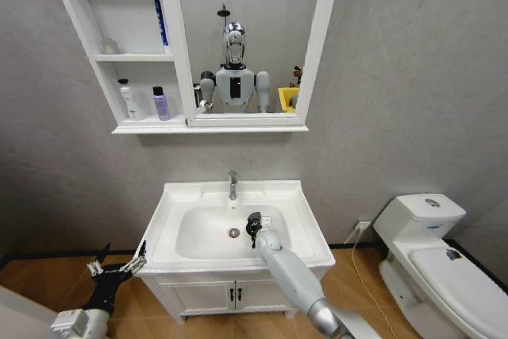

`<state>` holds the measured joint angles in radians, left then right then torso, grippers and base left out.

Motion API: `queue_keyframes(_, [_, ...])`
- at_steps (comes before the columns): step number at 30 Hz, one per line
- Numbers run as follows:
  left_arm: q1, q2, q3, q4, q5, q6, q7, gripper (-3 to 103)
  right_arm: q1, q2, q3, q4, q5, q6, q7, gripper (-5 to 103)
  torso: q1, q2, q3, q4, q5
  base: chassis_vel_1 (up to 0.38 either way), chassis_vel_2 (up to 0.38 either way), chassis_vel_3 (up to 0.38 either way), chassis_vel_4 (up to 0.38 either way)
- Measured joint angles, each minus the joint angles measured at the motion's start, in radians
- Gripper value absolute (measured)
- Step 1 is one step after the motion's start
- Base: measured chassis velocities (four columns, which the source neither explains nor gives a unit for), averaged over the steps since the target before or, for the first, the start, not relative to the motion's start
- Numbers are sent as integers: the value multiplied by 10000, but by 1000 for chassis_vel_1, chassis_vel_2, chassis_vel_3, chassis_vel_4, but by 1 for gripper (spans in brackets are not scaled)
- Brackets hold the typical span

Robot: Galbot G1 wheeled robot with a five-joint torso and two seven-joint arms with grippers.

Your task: Move facial cleanser and shampoo from washbasin to cabinet, then wipe washbasin with towel.

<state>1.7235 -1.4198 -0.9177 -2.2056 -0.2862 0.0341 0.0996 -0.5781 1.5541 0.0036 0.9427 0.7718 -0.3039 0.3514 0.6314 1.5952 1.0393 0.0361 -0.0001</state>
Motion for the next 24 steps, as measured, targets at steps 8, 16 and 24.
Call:
queue_keyframes(8, [0, 0, -1, 1, 0, 0, 1, 100, -66, 535, -415, 81, 802, 529, -714, 7, -1, 0, 0, 4, -1, 0, 0, 0, 0])
queue_keyframes(16, [0, 0, -1, 1, 0, 0, 1, 100, -308, 540, -495, 512, 1915, 1155, -1702, 7, -1, 0, -1, 6, 1, 0, 0, 0, 0])
queue_keyframes(24, [0, 0, -2, 1, 1, 1, 0, 100, -509, 552, -18, 556, 2348, -438, 115, 7, -1, -1, 0, 4, 1, 0, 0, 0, 0])
